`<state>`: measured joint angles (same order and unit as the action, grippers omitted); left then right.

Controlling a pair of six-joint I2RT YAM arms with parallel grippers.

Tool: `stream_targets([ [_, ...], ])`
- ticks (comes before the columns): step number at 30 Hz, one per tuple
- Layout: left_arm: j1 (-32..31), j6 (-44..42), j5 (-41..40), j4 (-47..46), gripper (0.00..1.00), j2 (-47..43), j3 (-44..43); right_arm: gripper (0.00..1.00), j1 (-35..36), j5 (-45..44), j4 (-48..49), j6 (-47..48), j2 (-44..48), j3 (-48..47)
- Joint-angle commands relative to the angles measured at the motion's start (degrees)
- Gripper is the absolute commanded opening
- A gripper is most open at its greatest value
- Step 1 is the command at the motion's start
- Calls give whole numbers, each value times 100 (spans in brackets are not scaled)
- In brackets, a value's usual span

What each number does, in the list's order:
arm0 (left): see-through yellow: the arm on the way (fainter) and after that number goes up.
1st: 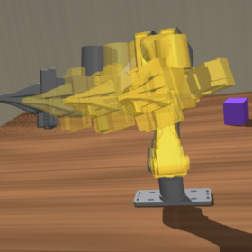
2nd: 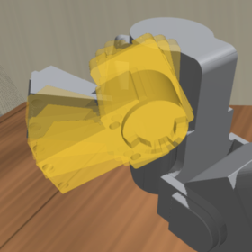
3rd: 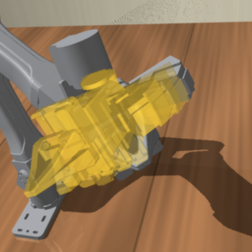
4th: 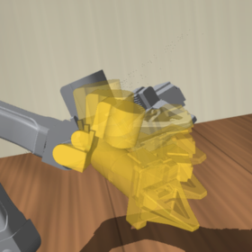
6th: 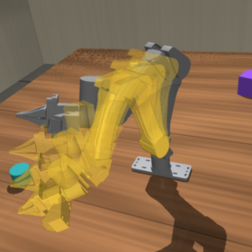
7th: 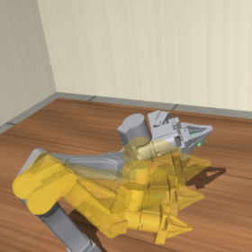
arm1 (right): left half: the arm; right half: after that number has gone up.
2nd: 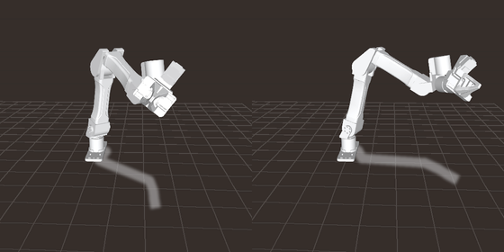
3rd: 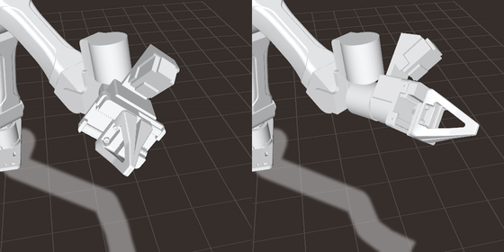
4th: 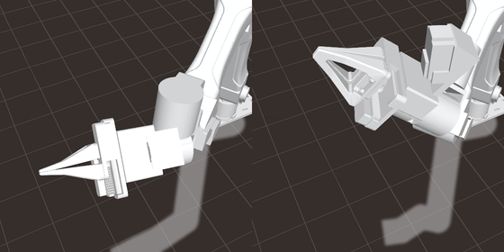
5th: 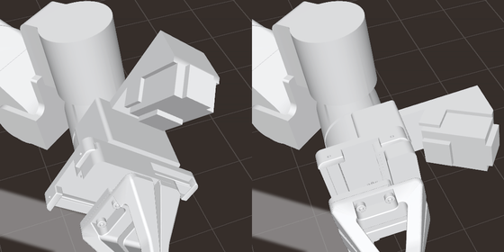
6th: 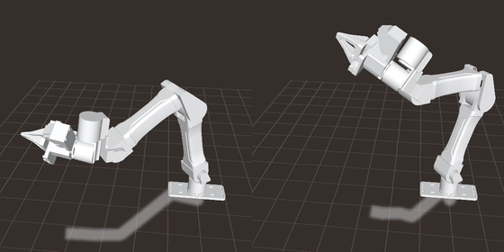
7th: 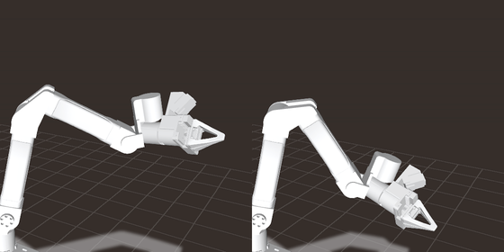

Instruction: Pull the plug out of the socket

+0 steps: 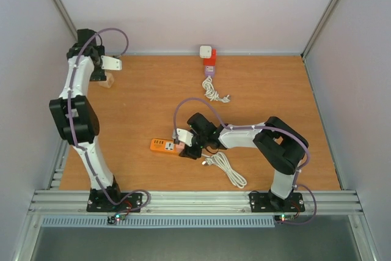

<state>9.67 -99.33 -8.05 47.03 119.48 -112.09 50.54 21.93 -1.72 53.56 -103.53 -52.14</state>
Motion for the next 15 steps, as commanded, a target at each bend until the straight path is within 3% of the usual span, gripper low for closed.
stream_targets([
  [1, 91, 1303, 1417, -20, 100, -672, 760, 64, 42, -487, -147, -124, -163, 53],
  [7, 104, 1995, 2677, 129, 100, -1700, 2011, 71, 41, -412, -26, -194, 17, 120],
  [15, 105, 2281, 4622, 837, 100, -2785, 3205, 71, 17, -209, 131, -158, 359, 374],
])
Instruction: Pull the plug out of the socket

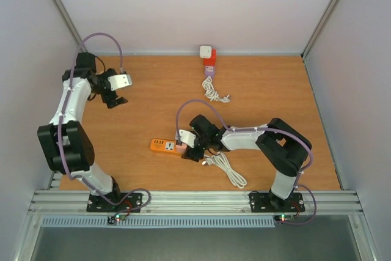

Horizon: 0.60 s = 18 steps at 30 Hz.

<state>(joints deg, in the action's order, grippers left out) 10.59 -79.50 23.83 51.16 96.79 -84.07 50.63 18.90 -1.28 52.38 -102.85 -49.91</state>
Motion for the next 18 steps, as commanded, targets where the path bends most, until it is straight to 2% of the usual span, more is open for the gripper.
stream_targets([
  [1, 13, 328, 1649, 478, 99, -622, 541, 71, -4, 150, 103, -35, 337, 186],
  [8, -115, 157, 2860, 1003, 96, -1213, 1512, 71, -193, 503, 268, -44, 617, 389],
  [13, -671, 368, 2960, 220, 93, -1792, 2581, 69, -261, 606, 396, -5, 617, 478],
  [18, -1399, 1119, 2955, -876, 88, -2164, 3491, 68, -268, 672, 442, 50, 570, 517],
])
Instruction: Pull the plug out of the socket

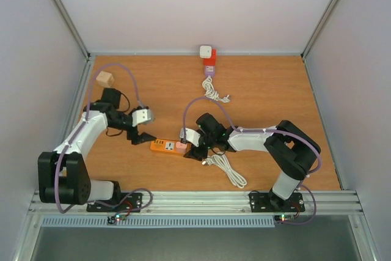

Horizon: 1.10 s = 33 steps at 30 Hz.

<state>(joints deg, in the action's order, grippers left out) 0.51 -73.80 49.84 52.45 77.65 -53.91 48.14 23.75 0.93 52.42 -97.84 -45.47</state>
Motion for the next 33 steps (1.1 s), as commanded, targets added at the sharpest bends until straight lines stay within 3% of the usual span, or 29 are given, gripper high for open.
stream_targets([
  [1, -509, 638, 377, -1122, 86, -239, 580, 67, -16, 181, 258, 56, 76, 100],
  [16, -1981, 1796, -288, -3266, 71, -346, 1718, 61, -15, 297, 376, 22, -32, 83],
  [33, -2417, 1889, -520, -3681, 62, 165, 1859, 58, -15, 363, 674, -74, -125, 170],
])
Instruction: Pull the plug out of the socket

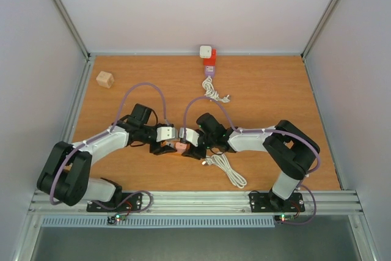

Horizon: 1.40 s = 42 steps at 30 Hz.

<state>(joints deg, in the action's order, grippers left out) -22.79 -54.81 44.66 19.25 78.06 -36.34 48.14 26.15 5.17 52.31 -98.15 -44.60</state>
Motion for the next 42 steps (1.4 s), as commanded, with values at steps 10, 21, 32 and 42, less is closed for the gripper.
stream_targets([
  [10, -206, -11, -137, -388, 55, 181, 140, 52, -20, 84, 318, -54, -209, 107],
  [21, -297, 107, -106, -221, 42, 19, 150, 45, -15, 102, 327, -55, -231, 105],
  [32, -297, 238, -104, -322, 33, -156, 299, 41, -15, 108, 305, -46, -239, 126],
  [42, -295, 268, -63, -280, 27, -336, 334, 41, -9, 83, 292, -18, -257, 121],
])
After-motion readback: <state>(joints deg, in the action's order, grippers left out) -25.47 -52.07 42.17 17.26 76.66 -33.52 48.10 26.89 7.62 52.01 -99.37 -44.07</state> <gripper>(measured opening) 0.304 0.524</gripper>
